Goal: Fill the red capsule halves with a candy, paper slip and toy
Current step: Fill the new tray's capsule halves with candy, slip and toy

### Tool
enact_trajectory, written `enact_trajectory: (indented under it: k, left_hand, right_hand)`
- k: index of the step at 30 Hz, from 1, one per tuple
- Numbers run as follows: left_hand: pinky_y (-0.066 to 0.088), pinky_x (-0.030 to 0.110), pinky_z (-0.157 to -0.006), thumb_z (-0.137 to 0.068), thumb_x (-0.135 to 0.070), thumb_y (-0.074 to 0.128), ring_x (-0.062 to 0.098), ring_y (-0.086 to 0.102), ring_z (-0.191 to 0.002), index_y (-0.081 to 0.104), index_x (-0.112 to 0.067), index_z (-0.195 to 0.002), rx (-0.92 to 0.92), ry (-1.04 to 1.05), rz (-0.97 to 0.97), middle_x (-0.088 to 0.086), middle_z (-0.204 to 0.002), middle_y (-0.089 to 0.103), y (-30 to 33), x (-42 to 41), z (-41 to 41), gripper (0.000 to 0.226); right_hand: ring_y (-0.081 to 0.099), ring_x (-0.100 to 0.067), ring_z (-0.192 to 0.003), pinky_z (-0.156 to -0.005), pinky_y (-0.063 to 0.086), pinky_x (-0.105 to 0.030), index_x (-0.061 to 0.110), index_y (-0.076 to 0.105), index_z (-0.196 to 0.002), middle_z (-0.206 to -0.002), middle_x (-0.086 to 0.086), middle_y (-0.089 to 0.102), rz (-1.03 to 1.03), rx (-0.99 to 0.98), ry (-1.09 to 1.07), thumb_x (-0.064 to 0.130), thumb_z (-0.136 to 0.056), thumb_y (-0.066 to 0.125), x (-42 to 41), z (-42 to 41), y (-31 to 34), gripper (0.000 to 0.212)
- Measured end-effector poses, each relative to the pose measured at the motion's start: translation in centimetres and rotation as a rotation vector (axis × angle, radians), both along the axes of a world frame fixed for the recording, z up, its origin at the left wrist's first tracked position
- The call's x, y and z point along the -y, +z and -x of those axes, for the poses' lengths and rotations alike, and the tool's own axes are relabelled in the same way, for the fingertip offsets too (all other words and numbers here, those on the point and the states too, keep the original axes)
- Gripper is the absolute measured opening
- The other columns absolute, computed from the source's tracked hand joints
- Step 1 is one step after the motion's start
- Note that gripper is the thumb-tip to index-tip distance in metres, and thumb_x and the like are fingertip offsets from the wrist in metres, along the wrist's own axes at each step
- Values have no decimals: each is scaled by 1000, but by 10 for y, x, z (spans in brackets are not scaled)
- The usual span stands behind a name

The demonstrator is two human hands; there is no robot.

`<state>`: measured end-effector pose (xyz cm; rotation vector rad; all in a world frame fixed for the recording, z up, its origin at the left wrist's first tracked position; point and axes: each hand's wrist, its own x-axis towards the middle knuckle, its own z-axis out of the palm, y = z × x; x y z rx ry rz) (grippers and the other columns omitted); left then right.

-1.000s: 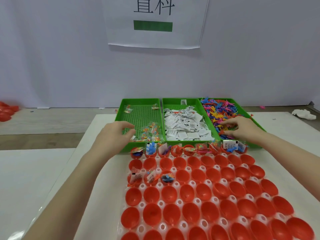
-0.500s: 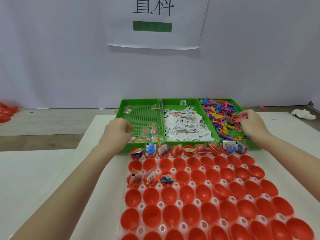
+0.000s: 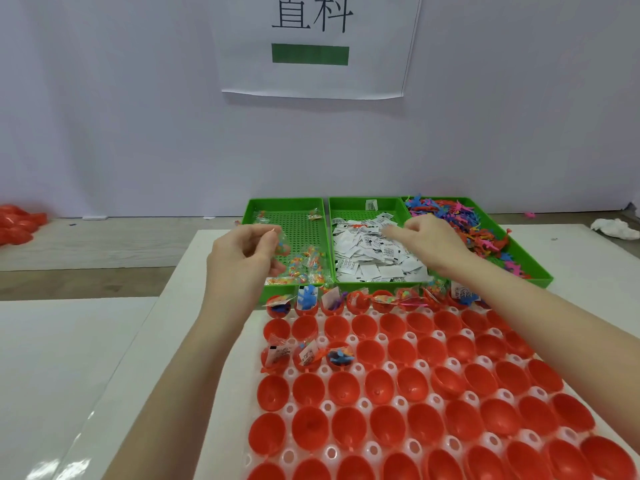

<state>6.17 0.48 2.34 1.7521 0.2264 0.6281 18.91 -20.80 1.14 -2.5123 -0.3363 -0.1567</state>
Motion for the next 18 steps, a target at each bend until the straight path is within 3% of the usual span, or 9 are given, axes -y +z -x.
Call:
enact_trajectory:
  k: [1, 3, 4, 5, 8, 13, 18]
  left_hand:
    - [49, 12, -53, -92, -10, 52, 0, 55, -46, 62, -19, -89, 4, -21, 12, -3, -71, 64, 3, 3, 4, 14]
    - [47, 11, -52, -91, -9, 54, -1, 57, -47, 63, -14, -93, 14, -48, 62, -3, -72, 65, 7, 8, 10, 10]
    - [47, 10, -51, -91, -9, 56, 0, 58, -48, 63, -14, -93, 17, -60, 101, -3, -71, 66, 9, 9, 13, 10]
    - [47, 10, -52, -90, -9, 57, 0, 60, -49, 64, -14, -93, 18, -73, 139, -4, -71, 66, 9, 11, 16, 9]
    - [49, 11, -56, -86, -11, 61, 3, 65, -56, 65, -14, -94, 7, -115, 201, -3, -75, 69, 10, 13, 22, 9]
    - [51, 13, -58, -83, -10, 65, 10, 68, -61, 67, -16, -86, -12, -148, 259, 3, -78, 71, 11, 16, 25, 6]
    - [53, 15, -58, -79, -7, 69, 16, 70, -63, 67, -15, -78, -83, -205, 300, 3, -72, 73, 10, 21, 27, 8]
  right_hand:
    - [37, -14, -49, -50, 27, -25, 16, 42, -52, -56, -1, 50, 70, 17, -2, 34, -84, 59, -4, 1, -3, 41]
    - [55, -16, -67, -56, 33, -24, 20, 58, -64, -88, -4, 68, 263, 74, 14, 37, -79, 64, -12, 3, -6, 24]
    - [60, -20, -84, -63, 35, -25, 21, 66, -79, -105, -4, 68, 322, 91, 33, 39, -78, 66, -16, 4, -6, 19]
    - [59, -22, -97, -68, 36, -26, 20, 69, -95, -115, -3, 64, 363, 94, 49, 40, -76, 67, -18, 4, -7, 27]
    - [57, -22, -109, -72, 36, -27, 22, 66, -112, -125, -1, 60, 412, 103, 53, 39, -79, 66, -21, 3, -8, 37]
    - [61, -23, -97, -71, 42, -29, 22, 72, -99, -120, -2, 64, 311, 139, 8, 40, -86, 61, -19, 1, -4, 25]
    - [58, -18, -93, -70, 38, -29, 22, 68, -72, -100, 2, 67, 180, 189, -42, 45, -69, 76, -10, 5, 8, 25]
